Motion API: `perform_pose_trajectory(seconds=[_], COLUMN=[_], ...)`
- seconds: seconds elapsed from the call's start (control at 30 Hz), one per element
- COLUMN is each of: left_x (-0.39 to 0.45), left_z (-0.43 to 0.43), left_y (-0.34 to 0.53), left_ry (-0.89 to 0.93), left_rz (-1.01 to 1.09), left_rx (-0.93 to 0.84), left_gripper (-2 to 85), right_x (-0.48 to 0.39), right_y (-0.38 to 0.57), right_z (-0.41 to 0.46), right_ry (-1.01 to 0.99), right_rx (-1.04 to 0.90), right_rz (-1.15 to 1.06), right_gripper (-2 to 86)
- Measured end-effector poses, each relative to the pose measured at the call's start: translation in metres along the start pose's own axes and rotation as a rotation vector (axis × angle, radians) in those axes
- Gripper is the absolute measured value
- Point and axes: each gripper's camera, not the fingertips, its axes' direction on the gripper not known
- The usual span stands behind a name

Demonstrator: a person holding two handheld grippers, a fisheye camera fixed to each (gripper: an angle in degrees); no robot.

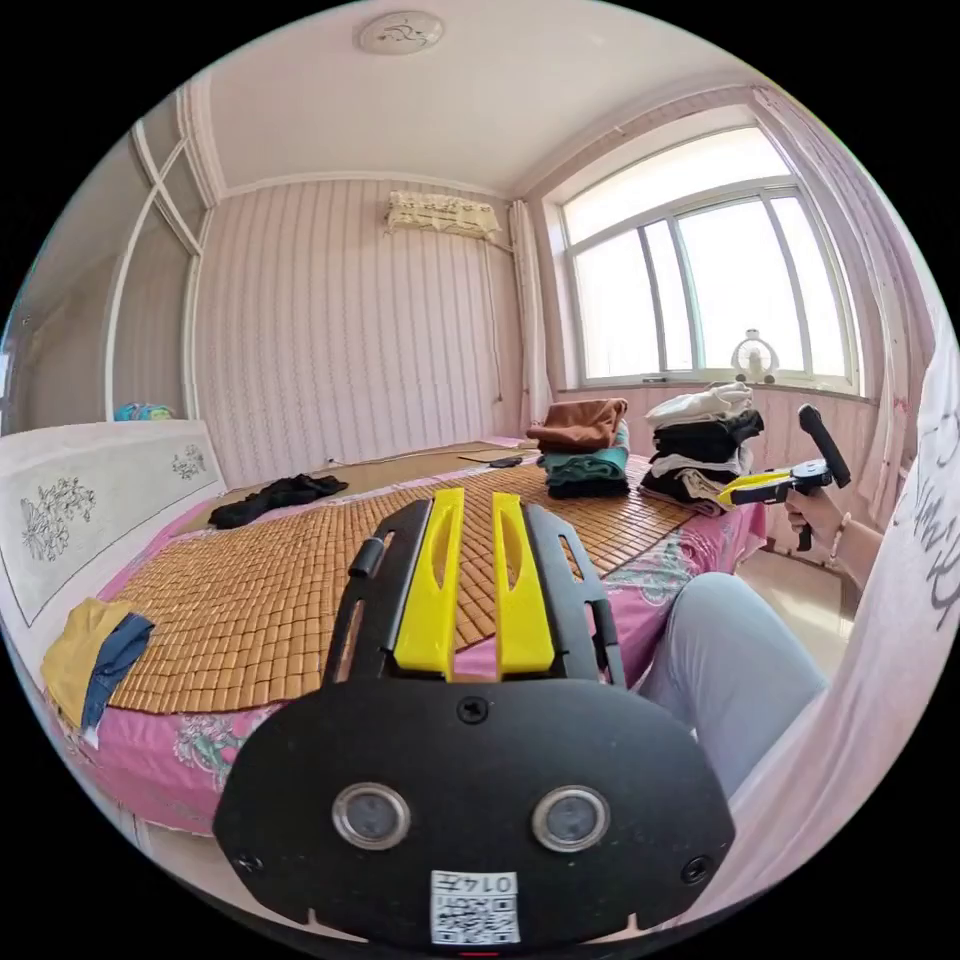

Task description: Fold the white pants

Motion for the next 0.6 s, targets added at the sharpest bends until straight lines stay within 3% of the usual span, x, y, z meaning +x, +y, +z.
perform_pose_trajectory(seconds=[0.17,0.3,0.6], left_x=[0.070,0.120,0.230], left_z=[0.061,0.112,0.238], left_y=[-0.032,-0.061,-0.152], left_ry=[0.177,0.334,0.618], left_rz=[0.075,0.149,0.315], left_rx=[-0.031,-0.017,-0.009], left_gripper=[7.5,7.5,9.4], right_x=[0.048,0.086,0.129], right_y=[0.038,0.053,0.014], right_z=[-0.032,-0.063,-0.106], right_ry=[0.123,0.087,0.232], right_rx=[0.018,0.099,0.194], right_rz=[0.106,0.216,0.140], right_gripper=[12.5,13.0,12.4])
